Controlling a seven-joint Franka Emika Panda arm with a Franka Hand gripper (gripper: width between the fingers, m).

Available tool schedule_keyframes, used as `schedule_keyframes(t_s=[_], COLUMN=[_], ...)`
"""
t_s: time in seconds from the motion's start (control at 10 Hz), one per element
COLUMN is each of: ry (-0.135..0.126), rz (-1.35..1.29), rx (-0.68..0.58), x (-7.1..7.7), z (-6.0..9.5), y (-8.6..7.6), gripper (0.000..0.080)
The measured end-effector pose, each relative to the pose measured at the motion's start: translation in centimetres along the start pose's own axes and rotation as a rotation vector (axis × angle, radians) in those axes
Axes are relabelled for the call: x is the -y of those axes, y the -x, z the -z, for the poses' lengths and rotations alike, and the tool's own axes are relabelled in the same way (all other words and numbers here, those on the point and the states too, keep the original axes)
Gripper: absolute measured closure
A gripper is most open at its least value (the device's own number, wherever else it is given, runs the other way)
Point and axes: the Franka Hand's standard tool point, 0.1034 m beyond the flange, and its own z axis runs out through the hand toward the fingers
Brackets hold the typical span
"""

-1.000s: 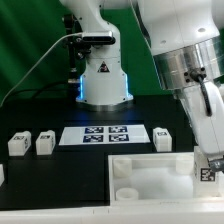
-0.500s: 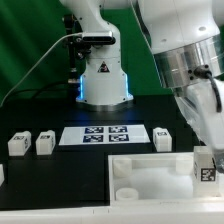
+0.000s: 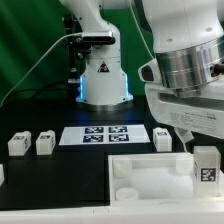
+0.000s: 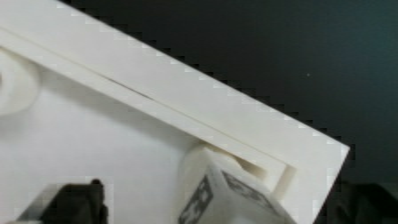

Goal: Assemble one leg

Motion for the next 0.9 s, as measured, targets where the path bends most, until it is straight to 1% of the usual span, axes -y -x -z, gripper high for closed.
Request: schedule_keyframes(t_s=[0.3, 0.4, 0.7, 0.8, 0.9], ry=[0.005, 0.005, 0.005, 0.011, 0.023], rz=[0.361, 0.435, 0.434, 0.52, 0.564], rx=[-0.003, -0.002, -0.001, 0.004, 0.001], x=[-0.17, -0.19, -0.21, -0.47, -0.55], z=[-0.07, -0.08, -0.13, -0.28, -0.33], y=[-0.22, -0.25, -0.24, -0.38, -0.34], gripper=[0.015, 0.015, 0.015, 0.015, 0.015])
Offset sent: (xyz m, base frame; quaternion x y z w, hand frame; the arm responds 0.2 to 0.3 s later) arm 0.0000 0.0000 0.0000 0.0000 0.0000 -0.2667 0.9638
